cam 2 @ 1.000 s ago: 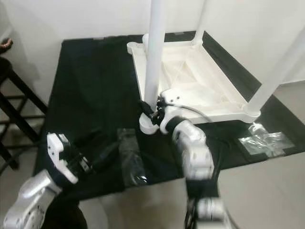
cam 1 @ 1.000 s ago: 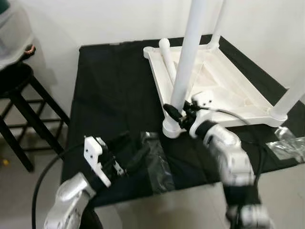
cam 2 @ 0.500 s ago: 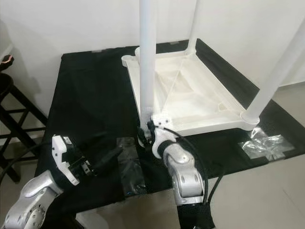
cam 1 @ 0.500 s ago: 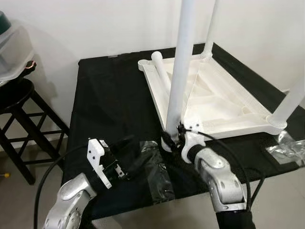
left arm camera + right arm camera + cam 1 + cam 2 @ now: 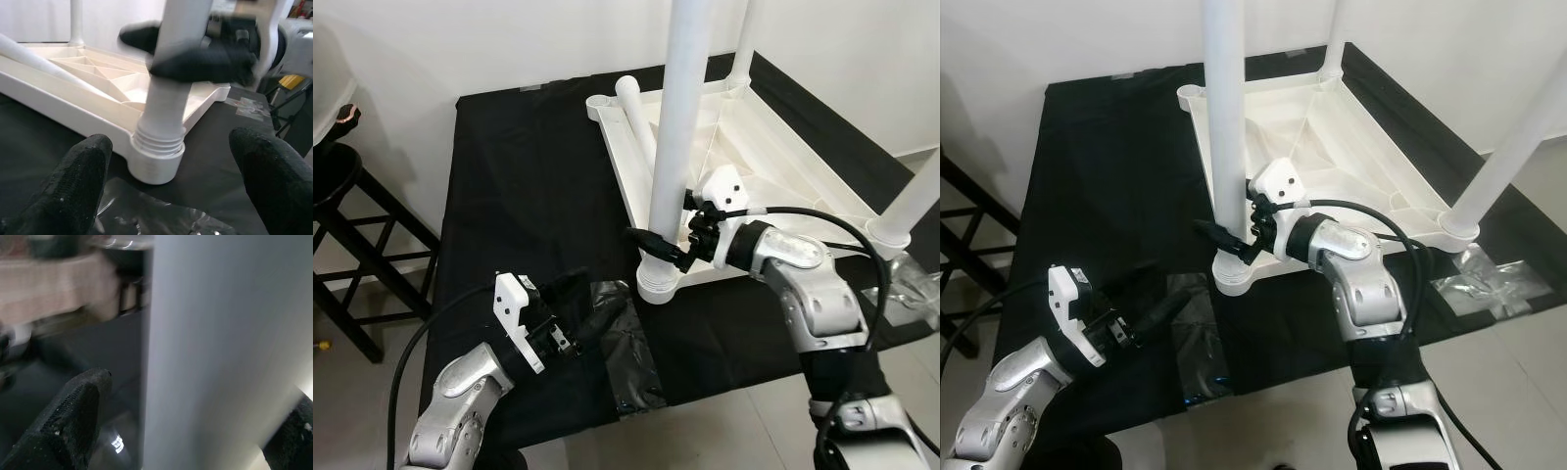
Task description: Building children table
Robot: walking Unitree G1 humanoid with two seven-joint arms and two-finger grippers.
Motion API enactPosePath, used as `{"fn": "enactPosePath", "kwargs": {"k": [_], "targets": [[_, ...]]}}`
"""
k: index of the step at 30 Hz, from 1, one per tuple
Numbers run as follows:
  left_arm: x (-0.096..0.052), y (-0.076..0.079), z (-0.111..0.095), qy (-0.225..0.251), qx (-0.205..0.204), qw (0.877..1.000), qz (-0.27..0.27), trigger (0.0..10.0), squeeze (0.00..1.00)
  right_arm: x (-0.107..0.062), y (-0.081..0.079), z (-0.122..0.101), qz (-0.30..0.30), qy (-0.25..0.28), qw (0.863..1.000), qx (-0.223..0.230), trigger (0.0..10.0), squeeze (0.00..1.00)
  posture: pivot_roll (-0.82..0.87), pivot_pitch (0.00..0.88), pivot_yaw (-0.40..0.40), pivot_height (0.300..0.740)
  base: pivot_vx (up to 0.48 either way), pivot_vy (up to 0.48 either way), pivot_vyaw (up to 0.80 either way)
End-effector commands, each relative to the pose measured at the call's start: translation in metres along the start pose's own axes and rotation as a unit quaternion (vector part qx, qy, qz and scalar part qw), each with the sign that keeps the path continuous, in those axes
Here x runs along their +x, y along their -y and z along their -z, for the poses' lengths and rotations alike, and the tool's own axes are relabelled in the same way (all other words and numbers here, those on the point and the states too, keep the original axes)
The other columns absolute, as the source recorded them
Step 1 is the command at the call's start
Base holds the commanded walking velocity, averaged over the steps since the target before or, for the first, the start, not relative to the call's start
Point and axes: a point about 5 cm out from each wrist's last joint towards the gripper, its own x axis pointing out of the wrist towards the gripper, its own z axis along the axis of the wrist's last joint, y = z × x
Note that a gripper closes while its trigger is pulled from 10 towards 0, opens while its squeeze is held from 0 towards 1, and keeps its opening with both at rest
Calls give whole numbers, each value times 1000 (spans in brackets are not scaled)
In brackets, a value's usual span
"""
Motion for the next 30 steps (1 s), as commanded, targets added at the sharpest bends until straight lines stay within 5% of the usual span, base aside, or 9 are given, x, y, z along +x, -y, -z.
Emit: {"fn": "enactPosePath", "kwargs": {"k": [1, 5, 6, 16, 23, 26, 27, 28, 30], "targets": [[-4, 1, 4, -8, -7, 1000, -6, 10000, 0, 1, 9, -1, -22, -4, 1000, -7, 10000, 0, -46, 170, 19, 740, 0, 0, 0], [-4, 2, 4, -7, -5, 1000, -9, 10000, 0, 0, 23, 1, -16, -10, 1000, 8, 8510, 0, -40, 171, 14, 740, 0, 0, 0], [-4, 3, 4, -7, -4, 1000, -10, 10000, 0, -1, 25, 2, -18, -10, 1000, 10, 0, 0, -39, 172, 12, 740, 0, 0, 0], [-5, 5, 4, -6, -3, 1000, -11, 10000, 0, -12, 29, 15, -41, -3, 998, 37, 0, 0, -55, 179, 4, 740, 0, 0, 0], [-6, 5, 4, -7, -3, 1000, -10, 10000, 0, -22, 29, 25, 28, -1, 999, 43, 0, 0, -56, 182, 2, 740, 0, 0, 0], [-7, 5, 3, -8, -3, 1000, -11, 10000, 0, -15, 10, 51, 278, -15, 954, 106, 0, 0, -66, 191, -13, 740, 0, 0, 0], [-7, 5, 3, -8, -3, 1000, -11, 10000, 0, -15, 10, 51, 278, -15, 954, 106, 0, 0, -66, 191, -13, 740, 0, 0, 0], [-8, 3, 2, -8, -3, 1000, -12, 10000, 0, 0, -39, 69, 382, -14, 906, 181, 0, 0, -74, 199, 4, 740, 0, 0, 0], [-8, 2, 2, -8, -4, 1000, -13, 10000, 0, 8, -62, 73, 373, -16, 905, 205, 0, 0, -74, 197, 8, 740, 0, 0, 0]]}}
